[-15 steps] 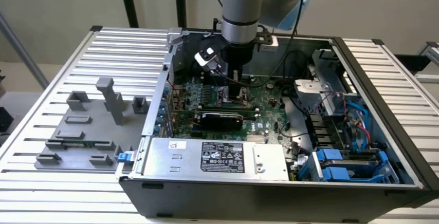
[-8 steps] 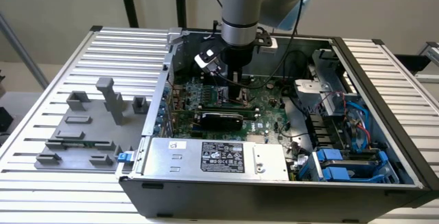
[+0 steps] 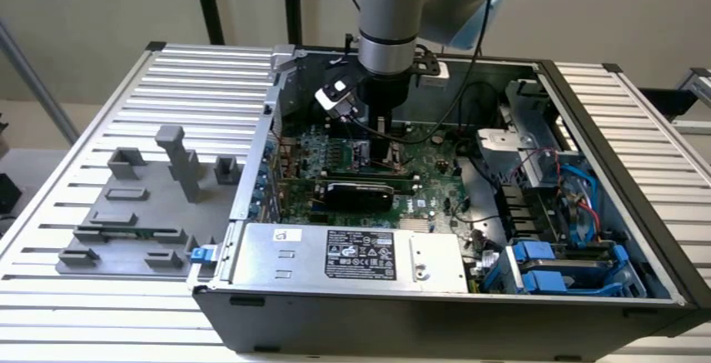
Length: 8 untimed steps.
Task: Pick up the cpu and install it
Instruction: 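Place the cpu into insertion slot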
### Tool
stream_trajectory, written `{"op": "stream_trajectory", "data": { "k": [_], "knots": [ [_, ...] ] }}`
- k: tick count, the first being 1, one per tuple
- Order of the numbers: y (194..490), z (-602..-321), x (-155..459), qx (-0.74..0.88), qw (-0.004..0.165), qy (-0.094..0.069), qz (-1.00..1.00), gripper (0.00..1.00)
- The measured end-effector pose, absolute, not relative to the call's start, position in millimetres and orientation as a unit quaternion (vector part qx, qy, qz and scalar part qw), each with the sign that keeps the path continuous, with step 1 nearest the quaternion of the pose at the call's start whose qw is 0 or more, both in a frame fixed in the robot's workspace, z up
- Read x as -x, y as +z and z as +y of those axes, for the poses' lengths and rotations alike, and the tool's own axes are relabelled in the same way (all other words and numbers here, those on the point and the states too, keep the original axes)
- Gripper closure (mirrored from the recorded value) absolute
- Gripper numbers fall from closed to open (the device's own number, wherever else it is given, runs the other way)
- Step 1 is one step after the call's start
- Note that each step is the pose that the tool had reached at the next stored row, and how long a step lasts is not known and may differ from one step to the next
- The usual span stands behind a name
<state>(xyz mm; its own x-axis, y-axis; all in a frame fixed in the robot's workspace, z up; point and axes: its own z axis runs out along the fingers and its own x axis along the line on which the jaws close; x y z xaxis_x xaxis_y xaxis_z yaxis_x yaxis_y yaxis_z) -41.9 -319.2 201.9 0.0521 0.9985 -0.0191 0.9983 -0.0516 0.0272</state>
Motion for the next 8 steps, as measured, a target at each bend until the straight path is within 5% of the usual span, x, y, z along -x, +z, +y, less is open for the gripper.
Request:
{"op": "stream_trajectory", "data": {
  "k": [8],
  "knots": [
    [201.6, -318.6, 42.0, -0.725, 0.018, 0.001, 0.688, 0.45]
  ]
}}
